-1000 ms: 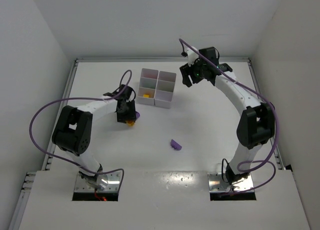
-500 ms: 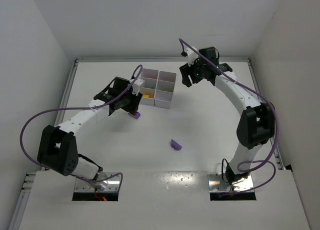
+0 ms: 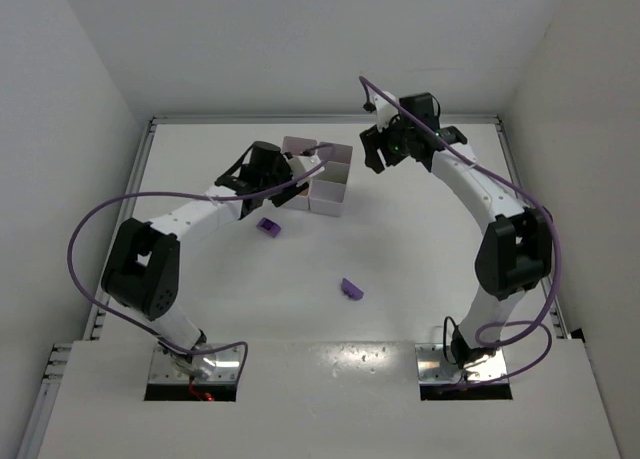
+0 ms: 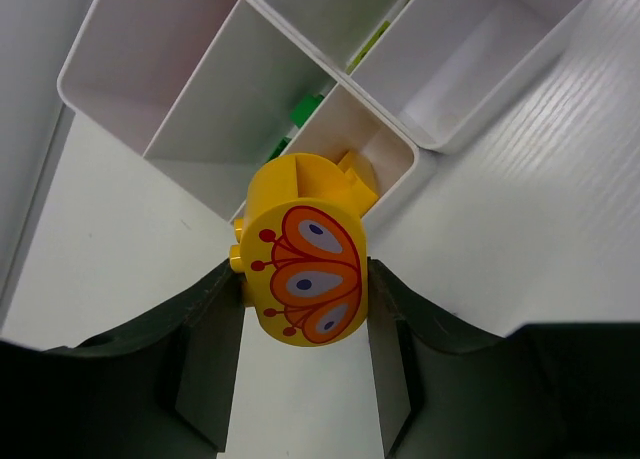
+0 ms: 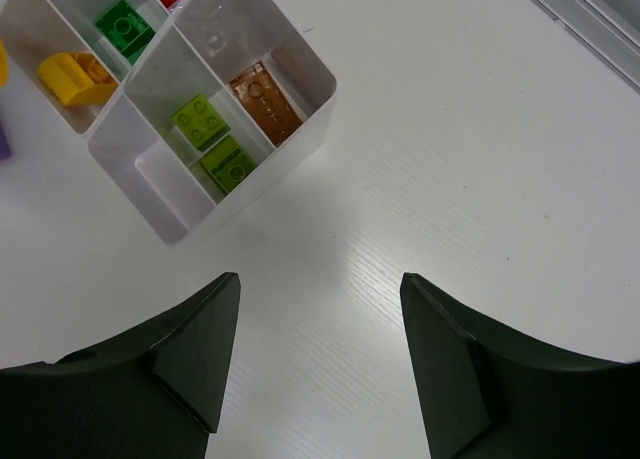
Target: Sort the legos into containers by color
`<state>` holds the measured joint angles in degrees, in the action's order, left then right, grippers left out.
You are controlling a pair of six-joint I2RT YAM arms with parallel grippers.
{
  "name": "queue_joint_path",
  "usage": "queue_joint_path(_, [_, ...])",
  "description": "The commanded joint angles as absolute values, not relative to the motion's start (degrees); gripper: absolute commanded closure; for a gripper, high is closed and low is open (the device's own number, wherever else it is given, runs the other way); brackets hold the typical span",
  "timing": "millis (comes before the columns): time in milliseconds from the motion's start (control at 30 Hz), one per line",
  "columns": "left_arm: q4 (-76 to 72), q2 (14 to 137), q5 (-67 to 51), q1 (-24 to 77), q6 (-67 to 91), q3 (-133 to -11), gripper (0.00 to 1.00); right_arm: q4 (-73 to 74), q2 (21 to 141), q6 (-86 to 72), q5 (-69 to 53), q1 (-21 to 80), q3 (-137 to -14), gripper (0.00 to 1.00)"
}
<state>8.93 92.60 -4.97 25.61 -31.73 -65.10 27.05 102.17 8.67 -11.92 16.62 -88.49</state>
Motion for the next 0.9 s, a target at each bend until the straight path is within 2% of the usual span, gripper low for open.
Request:
queue_joint_path(0, [4.6, 94.1, -4.0, 26.3, -37.8, -68.3, 0.97, 25.4, 98.3, 9.0, -11.3, 16.3, -87.8, 0.34])
queue_joint_path(333, [0.1, 98.5, 0.1, 26.3, -39.8, -69.4, 0.94, 24.9, 97.3, 9.5, -10.8, 16.3, -86.1, 0.34])
queue_joint_path(600, [0.1, 99.1, -1.8, 26.3, -40.3, -68.9, 0.91, 24.9, 97.3, 9.5, -10.8, 15.8, -86.1, 0.34])
queue_joint_path(700, [0.1, 99.1, -2.3, 26.3, -39.6, -68.4, 0.87, 24.9, 97.3, 9.5, -10.8, 15.3, -86.1, 0.34])
queue_joint_path(800, [0.1, 99.1, -2.9, 26.3, -39.0, -68.4, 0.78, 24.9, 97.3, 9.5, -10.8, 15.3, -86.1, 0.34])
queue_joint_path(833, [0.1, 99.1, -2.9, 26.3, -39.0, -68.4, 0.71, 24.9, 97.3, 9.5, -10.8, 15.3, -86.1, 0.34])
queue_joint_path(867, [0.1, 99.1, -2.9, 26.3, -39.0, -67.9, 0.69, 24.9, 97.3, 9.5, -10.8, 15.3, -86.1, 0.34])
